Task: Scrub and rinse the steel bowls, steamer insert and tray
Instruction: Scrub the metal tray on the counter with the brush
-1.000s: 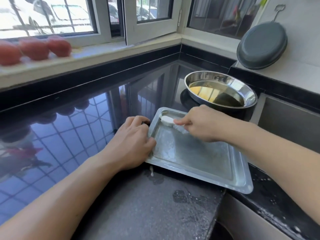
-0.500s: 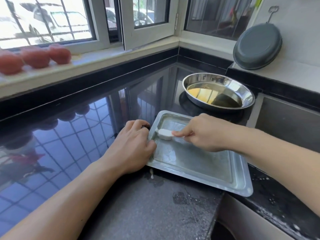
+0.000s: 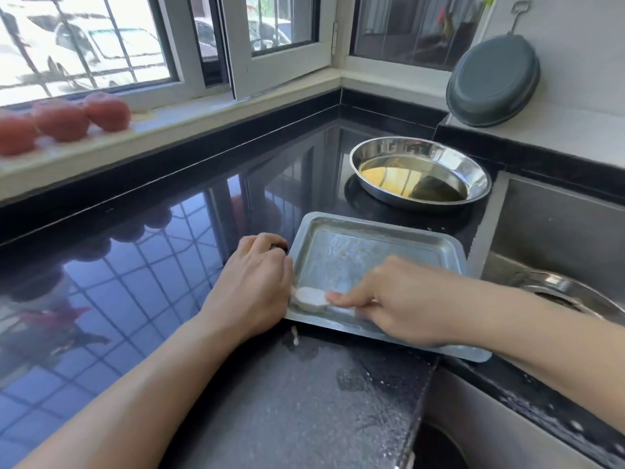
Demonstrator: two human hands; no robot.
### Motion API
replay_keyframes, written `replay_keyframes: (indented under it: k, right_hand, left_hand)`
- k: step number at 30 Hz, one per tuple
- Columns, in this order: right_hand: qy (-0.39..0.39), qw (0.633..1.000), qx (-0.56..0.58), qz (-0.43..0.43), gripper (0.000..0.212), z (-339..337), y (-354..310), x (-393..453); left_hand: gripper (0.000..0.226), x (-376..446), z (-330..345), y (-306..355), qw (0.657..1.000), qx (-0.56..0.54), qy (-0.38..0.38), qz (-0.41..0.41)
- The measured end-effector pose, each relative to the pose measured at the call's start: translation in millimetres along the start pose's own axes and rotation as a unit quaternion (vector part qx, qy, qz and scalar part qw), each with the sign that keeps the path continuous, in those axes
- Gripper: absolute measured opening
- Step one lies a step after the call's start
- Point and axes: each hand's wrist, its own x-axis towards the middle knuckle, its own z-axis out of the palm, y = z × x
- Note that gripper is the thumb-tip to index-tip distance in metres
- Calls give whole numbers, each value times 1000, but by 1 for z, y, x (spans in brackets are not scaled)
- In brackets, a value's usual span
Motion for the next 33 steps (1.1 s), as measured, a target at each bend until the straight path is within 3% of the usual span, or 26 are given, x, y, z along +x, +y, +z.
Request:
replay_keyframes:
  k: [5, 11, 15, 20, 26, 33]
  right_hand:
    - [38, 995, -29, 87, 46, -9, 16, 30]
    - [-31, 999, 20, 3, 41, 1, -5, -1]
    - [-16, 1000, -2, 14, 43, -4, 15, -4]
    - [-72, 994, -60, 61, 45, -16, 10, -32]
    - [26, 998, -46, 44, 54, 6, -15, 11]
    - [-92, 991, -37, 91, 42, -17, 15, -46]
  left_hand:
    - [45, 0, -2, 1, 1000, -4, -9, -5]
    - [43, 1, -2, -1, 1000, -7, -14, -16]
    - [46, 2, -3, 0, 999, -13, -25, -29]
    - [45, 4, 1, -2, 999, -9, -24, -28]
    - [43, 4, -3, 1, 999, -25, -32, -36]
    - [46, 5, -3, 2, 998, -14, -38, -50]
